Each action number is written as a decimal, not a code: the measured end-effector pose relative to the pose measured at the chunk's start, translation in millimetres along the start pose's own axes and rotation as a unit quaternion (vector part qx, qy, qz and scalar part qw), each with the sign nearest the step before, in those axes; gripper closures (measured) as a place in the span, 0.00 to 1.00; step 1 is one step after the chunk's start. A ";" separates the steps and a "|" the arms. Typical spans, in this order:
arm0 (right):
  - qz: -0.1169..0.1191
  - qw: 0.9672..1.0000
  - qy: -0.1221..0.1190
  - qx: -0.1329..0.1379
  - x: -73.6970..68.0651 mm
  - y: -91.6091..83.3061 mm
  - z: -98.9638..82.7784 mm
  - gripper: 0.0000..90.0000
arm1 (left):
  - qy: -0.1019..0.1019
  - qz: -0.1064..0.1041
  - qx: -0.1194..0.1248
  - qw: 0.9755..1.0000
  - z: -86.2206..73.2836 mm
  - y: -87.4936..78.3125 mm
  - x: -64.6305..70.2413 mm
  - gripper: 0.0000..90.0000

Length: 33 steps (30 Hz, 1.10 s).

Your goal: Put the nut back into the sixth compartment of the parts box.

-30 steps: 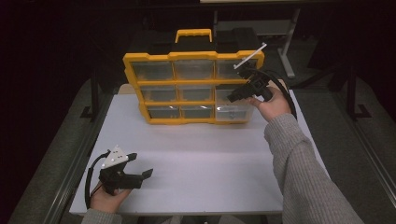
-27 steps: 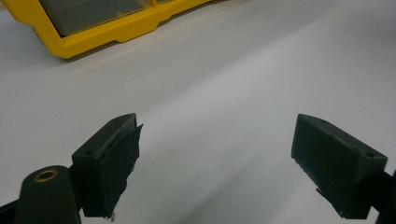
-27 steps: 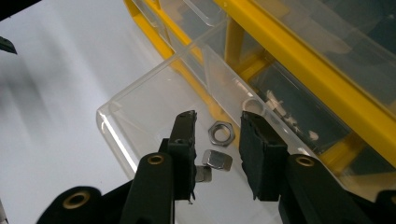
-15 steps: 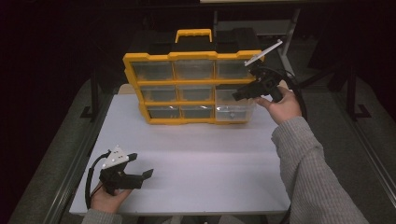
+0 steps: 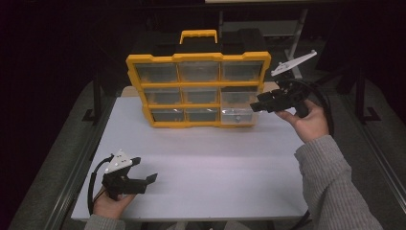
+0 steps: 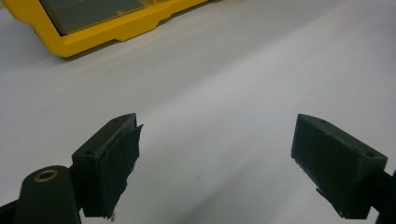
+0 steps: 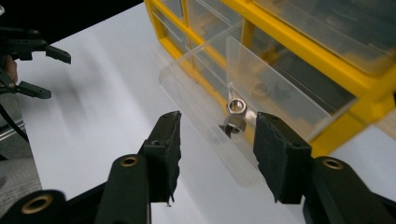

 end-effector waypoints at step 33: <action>-0.040 0.999 0.037 0.003 0.4 11.6 -94.7 0.30 | 0.001 -0.001 0.002 1.000 0.9 0.4 -0.1 0.17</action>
Point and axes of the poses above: each handheld gripper's, and its own axes: y roughly forward along the jaws, z roughly out of its top, x roughly to its right, the point moved 9 cm from there along y, roughly forward along the jaws, and after that the axes turned 3 degrees about -y, right-handed, at the moved point
